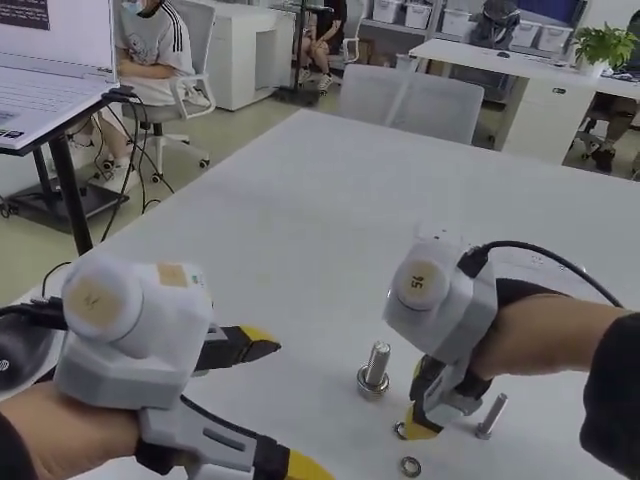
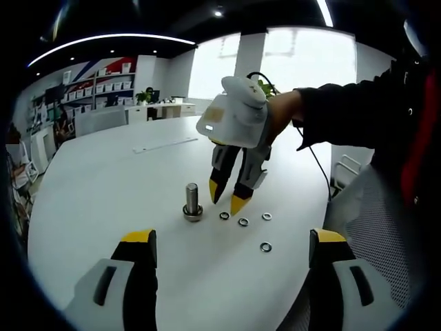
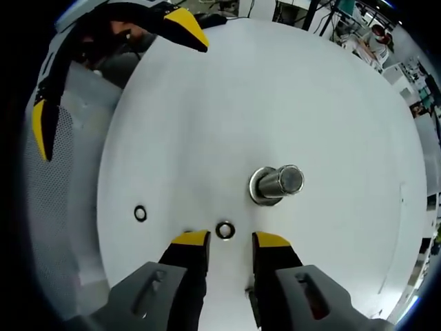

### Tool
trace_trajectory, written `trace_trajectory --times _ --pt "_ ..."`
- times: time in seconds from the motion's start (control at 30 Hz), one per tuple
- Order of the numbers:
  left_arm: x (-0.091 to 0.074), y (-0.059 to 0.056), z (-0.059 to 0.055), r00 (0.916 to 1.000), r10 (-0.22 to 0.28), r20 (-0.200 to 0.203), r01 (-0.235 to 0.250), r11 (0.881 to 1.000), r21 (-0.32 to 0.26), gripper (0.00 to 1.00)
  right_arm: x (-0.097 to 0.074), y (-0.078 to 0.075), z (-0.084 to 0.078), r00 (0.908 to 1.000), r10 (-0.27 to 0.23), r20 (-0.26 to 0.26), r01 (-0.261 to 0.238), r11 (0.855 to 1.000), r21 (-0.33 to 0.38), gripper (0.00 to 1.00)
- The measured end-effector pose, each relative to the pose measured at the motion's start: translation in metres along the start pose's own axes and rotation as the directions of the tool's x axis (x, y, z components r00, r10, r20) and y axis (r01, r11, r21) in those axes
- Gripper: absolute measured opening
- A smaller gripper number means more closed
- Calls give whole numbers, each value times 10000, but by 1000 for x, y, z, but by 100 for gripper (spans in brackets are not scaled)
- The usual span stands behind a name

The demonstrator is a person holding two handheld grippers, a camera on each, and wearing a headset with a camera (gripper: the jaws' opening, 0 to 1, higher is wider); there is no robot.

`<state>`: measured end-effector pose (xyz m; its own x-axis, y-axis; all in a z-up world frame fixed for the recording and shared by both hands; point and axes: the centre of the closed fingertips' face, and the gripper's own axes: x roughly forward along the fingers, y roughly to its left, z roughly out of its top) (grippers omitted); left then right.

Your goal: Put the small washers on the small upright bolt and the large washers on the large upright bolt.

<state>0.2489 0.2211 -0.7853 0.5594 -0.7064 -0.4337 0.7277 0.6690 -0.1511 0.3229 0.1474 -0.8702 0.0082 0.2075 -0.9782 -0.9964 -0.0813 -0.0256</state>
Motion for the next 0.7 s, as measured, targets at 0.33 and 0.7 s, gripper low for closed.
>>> trace_trajectory --times 0.33,0.7 --pt "1 0 0 10000 -47 -59 47 10000 36 91 9 2 -2 10000 65 40 -66 9998 184 22" --pt "3 -1 0 9999 -128 -54 129 9999 23 91 11 3 -1 10000 35 58 -35 10000 31 19"
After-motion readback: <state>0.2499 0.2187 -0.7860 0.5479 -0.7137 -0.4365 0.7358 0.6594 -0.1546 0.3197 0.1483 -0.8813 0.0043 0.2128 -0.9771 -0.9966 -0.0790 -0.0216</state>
